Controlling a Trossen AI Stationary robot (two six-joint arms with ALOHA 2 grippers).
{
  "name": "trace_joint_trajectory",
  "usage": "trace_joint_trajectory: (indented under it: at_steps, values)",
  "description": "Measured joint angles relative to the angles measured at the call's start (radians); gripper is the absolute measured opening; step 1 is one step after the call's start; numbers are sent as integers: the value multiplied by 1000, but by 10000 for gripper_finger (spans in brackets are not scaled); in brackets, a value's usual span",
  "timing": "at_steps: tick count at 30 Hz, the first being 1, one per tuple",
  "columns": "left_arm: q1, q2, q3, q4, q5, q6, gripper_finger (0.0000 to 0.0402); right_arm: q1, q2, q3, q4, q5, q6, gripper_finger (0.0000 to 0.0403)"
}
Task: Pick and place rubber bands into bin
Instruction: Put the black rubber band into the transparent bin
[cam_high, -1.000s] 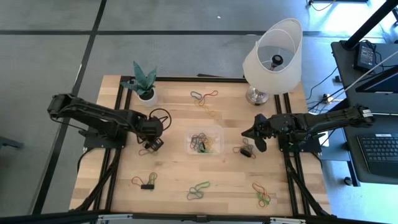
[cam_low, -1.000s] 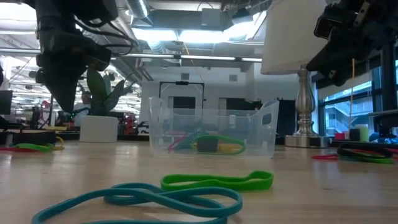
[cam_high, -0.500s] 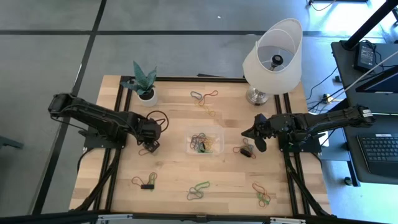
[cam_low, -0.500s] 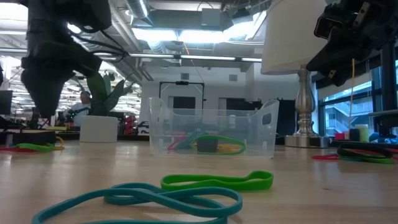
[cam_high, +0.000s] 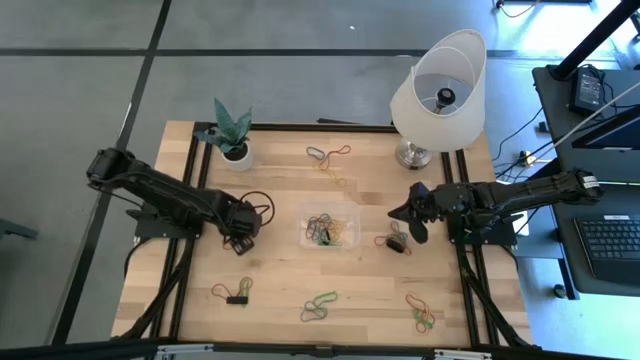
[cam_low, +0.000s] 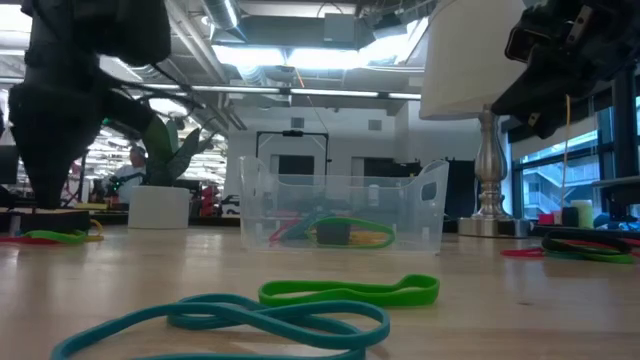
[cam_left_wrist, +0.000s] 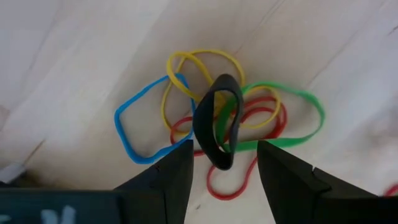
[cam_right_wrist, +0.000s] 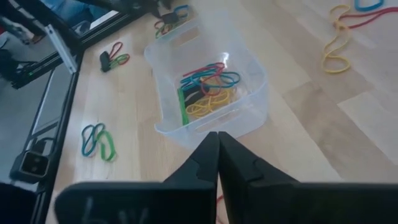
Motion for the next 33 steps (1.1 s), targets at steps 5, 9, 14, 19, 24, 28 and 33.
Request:
trace_joint_trajectory:
  at_steps: [5,9,14,19,24,28,33]
  values:
    - [0,58,0,17,34,41,150,0,0,0,0,22,2,12]
    - [0,66,10,15,80,26,78,-1,0,0,0,22,0,9]
    - [2,58,61,-2,80,40,7,-1,0,0,0,24,8,8]
    - [17,33,153,-138,37,72,3,-1,0,0,0,24,30,8]
    - [46,6,273,-243,-29,175,3,-1,0,0,1,24,35,8]
    - [81,1,354,-267,-58,267,3,-1,0,0,2,24,37,8]
    - [124,1,370,-293,6,313,2,-1,0,0,2,24,37,8]
